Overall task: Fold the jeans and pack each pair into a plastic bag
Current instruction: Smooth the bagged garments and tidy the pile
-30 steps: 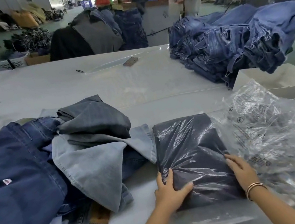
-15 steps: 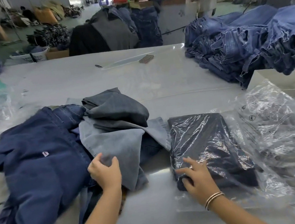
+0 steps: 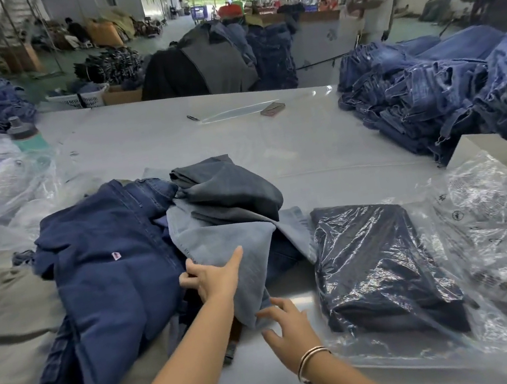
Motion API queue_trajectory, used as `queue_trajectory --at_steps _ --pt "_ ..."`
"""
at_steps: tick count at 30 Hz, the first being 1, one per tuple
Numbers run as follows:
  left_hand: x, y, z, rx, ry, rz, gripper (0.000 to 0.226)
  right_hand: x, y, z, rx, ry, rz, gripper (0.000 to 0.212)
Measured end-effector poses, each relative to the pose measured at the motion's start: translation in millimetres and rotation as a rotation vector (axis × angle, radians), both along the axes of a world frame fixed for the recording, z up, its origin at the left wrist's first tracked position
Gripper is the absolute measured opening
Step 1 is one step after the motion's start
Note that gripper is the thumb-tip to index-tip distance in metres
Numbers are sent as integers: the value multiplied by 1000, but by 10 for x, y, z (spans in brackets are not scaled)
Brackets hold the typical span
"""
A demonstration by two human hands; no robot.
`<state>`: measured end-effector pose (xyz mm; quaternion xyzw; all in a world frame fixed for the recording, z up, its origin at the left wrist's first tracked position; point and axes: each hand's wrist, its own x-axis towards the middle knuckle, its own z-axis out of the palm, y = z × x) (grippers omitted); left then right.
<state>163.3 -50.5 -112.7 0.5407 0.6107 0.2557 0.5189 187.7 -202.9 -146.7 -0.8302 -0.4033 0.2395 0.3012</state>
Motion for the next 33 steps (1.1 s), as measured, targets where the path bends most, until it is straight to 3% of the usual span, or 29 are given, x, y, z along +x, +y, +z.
queue_trajectory --at_steps 4,8,12,14,19,21,22,24,26,27,31,33 --pt "134 100 38 -198 -163 85 111 26 -22 -5 31 44 -20 33" --pt "-16 210 30 -247 -283 -65 58 135 -84 -21 76 104 -108 25" --pt "-450 107 80 -259 -442 -109 29 336 -32 153 227 550 -486 15" --pt "-658 24 128 -250 -459 -151 28 420 74 230 168 764 -556 33" --pt "-760 -374 233 -126 -455 -275 36 408 329 336 26 1039 -474 77" --pt "-783 -574 234 -51 -402 -312 37 396 397 374 3 1199 -424 69" --pt "-807 -658 228 -14 -373 -339 40 375 427 397 -7 1185 -391 54" --pt "-863 -775 227 52 -334 -383 48 327 529 465 -47 915 -335 20" --pt "-914 -815 270 106 -354 -365 48 311 647 661 14 647 -328 11" --pt "-932 -822 331 109 -398 -341 43 316 702 817 85 608 -320 9" --pt "-970 -788 542 -172 -691 -348 29 345 671 1348 395 742 -293 26" --pt "-1016 -671 584 -425 -798 -335 42 266 511 1349 464 733 -283 49"
